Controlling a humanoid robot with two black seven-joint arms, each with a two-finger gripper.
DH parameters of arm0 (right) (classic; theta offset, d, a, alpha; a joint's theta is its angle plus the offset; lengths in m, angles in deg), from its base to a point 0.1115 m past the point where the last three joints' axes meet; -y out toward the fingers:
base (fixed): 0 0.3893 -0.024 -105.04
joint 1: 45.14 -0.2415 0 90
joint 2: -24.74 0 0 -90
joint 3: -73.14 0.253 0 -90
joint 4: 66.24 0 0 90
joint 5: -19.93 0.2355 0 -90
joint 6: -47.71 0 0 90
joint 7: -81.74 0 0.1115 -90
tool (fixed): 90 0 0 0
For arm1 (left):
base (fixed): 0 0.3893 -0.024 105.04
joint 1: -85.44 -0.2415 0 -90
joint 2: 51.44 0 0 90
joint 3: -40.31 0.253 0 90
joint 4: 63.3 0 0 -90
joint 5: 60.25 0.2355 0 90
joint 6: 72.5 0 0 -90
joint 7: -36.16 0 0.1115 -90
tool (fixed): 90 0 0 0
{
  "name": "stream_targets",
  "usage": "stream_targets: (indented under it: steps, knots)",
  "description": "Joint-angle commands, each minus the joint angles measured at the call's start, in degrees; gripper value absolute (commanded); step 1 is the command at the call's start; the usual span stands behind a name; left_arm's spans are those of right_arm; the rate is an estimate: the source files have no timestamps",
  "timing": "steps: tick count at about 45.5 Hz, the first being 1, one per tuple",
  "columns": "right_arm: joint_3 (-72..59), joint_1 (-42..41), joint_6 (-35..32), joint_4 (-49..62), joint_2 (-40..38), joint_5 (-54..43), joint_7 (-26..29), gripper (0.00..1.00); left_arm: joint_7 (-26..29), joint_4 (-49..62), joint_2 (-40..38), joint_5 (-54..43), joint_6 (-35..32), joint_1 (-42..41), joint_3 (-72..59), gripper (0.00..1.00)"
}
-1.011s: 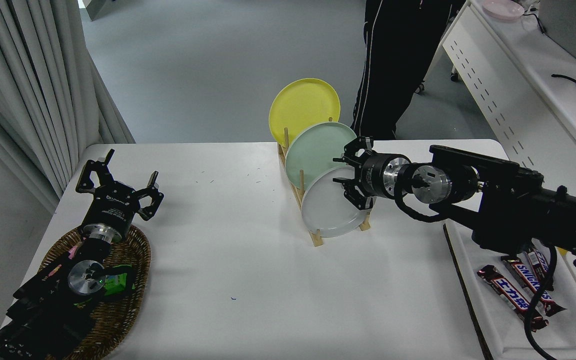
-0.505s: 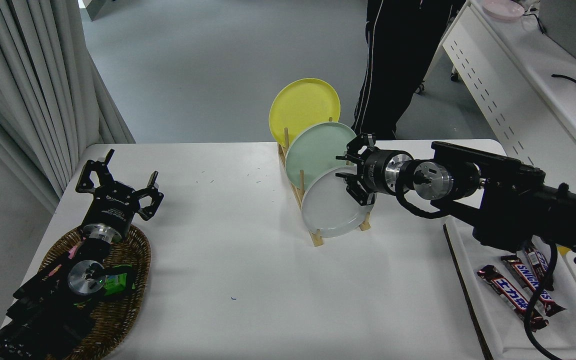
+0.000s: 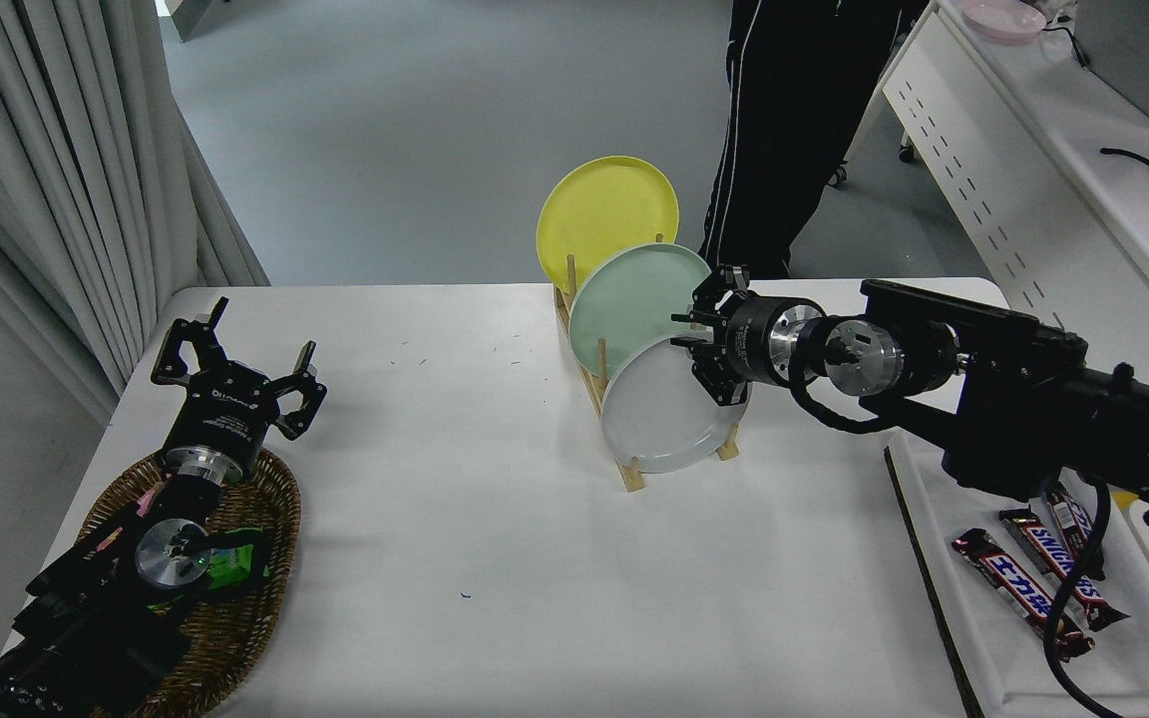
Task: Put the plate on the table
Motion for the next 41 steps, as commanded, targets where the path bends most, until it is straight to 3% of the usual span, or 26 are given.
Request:
stream_targets:
  steps: [1,19,29,41]
  knots:
    - [0.0,-0.04,0.0,0.59,0.2,0.0,0.03,0.19,0.0,0.05,0.08,-0.03,-0.01,0.0,-0.01,1.0]
    - [0.0,-0.13,0.0,1.2,0.2,0.0,1.0,0.11,0.0,-0.03,-0.01,-0.03,-0.01,0.0,-0.01,1.0]
    - [0.0,-0.13,-0.17,1.29,0.29,0.0,1.7,0.0,0.0,-0.03,-0.01,-0.03,-0.01,0.0,-0.01,1.0]
    - [0.0,-0.21,-0.52,1.38,0.2,0.0,2.76,0.0,0.0,0.05,-0.01,-0.03,-0.01,0.0,-0.01,1.0]
